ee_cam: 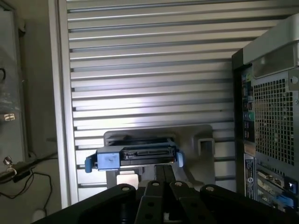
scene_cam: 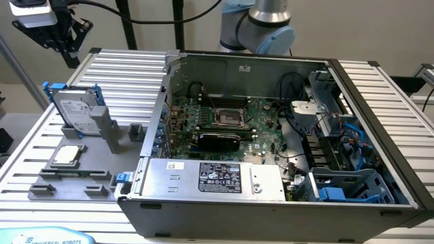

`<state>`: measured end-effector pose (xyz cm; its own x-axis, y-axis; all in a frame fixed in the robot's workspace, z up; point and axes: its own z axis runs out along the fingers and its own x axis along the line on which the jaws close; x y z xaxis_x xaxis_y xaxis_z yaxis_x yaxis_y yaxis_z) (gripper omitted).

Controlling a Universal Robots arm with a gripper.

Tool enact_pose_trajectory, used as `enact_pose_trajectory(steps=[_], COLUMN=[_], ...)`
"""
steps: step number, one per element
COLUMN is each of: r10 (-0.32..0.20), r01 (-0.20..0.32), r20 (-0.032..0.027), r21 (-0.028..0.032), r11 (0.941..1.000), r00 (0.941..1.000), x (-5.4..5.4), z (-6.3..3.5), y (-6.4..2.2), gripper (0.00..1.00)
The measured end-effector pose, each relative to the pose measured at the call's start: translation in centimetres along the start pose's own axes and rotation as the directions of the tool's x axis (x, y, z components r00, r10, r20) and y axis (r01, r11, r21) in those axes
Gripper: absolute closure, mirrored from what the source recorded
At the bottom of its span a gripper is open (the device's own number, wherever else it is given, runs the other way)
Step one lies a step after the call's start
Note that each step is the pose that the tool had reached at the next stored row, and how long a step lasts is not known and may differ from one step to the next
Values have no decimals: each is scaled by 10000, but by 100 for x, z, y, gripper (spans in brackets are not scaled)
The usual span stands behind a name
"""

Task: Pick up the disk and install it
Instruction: 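Reach for the disk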

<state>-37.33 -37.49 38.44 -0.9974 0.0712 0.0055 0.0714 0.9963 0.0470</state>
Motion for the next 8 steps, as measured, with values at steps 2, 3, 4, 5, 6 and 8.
enact_pose_trajectory(steps=[2, 3, 4, 5, 6, 8], r10=[-1, -1, 0, 0, 1, -1], r01=[1, 1, 0, 0, -1, 1], r20=[0, 0, 0, 0, 0, 1], r21=[0, 0, 0, 0, 0, 0], r11=[10000, 10000, 10000, 10000, 10000, 10000], r00=[10000, 10000, 10000, 10000, 10000, 10000], x=[91, 136, 181, 226, 271, 365], z=[15, 23, 31, 38, 46, 63], y=[-2, -3, -4, -5, -7, -10], gripper=[89, 89, 89, 89, 89, 89])
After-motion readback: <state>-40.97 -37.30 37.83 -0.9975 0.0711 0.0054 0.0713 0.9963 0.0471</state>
